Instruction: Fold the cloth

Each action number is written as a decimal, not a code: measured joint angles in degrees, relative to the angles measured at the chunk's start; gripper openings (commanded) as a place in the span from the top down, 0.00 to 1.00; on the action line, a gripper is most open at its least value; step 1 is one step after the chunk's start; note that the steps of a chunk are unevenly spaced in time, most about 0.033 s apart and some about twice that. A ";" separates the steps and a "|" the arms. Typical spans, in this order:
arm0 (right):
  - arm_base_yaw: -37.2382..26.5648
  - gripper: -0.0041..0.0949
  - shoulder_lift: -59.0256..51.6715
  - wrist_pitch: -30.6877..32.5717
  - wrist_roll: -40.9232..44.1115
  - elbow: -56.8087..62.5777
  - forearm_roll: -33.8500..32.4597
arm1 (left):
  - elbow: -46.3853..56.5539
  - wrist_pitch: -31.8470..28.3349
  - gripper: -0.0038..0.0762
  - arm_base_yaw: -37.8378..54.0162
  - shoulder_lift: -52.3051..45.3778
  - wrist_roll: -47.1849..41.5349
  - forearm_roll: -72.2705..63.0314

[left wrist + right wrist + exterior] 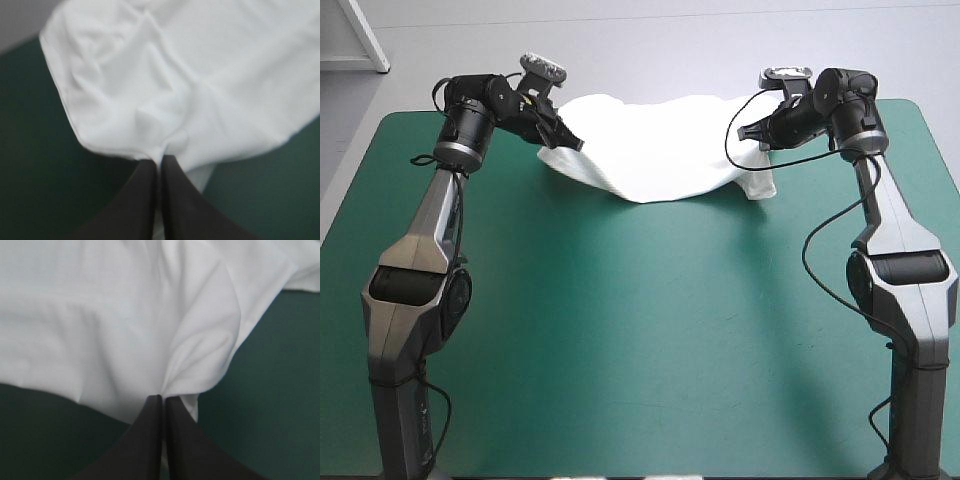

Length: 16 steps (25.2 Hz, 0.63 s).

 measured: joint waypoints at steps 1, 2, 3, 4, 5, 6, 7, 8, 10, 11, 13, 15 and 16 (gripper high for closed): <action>0.00 0.98 -1.20 0.04 -0.01 2.93 0.00 | 1.25 2.19 0.93 0.00 -0.05 -0.34 0.41; 0.05 0.98 -2.73 0.12 -0.01 5.88 -0.10 | 2.88 3.50 0.93 0.00 -0.20 -0.92 0.78; 0.12 0.98 -4.68 0.12 -0.30 9.36 -0.63 | 4.88 4.17 0.93 0.00 -0.57 -1.62 1.03; 0.25 0.98 -7.08 0.06 -0.61 12.50 -1.46 | 6.69 4.52 0.93 0.00 -0.98 -2.09 1.09; 0.46 0.98 -9.81 -0.09 -0.83 15.98 -2.88 | 9.20 4.64 0.93 0.00 -1.79 -2.60 1.15; 0.65 0.98 -12.82 -0.30 -0.95 21.72 -4.43 | 11.93 4.64 0.93 0.00 -2.76 -3.05 1.15; 0.80 0.98 -15.39 -0.47 -0.92 25.75 -5.79 | 14.81 4.64 0.93 0.00 -3.70 -3.29 1.10; 0.85 0.98 -18.69 -0.54 -0.97 30.89 -6.64 | 17.86 4.64 0.93 0.00 -5.15 -3.61 1.10; 0.92 0.98 -24.79 -0.77 -0.99 40.03 -7.66 | 23.98 4.56 0.93 0.00 -8.56 -4.19 1.10; 0.92 0.98 -31.49 -1.27 -1.11 49.63 -8.67 | 32.30 3.89 0.93 0.00 -13.77 -4.57 1.00; 0.92 0.98 -41.08 -2.51 -1.11 62.14 -9.30 | 45.96 -0.19 0.93 0.00 -24.11 -5.24 0.98; 0.92 0.97 -48.22 -2.89 -0.87 69.98 -9.75 | 57.59 -2.87 0.93 0.00 -33.40 -6.04 0.75; 0.92 0.97 -51.50 -2.73 -0.52 73.18 -9.82 | 63.77 -3.46 0.93 -0.02 -38.06 -6.44 0.52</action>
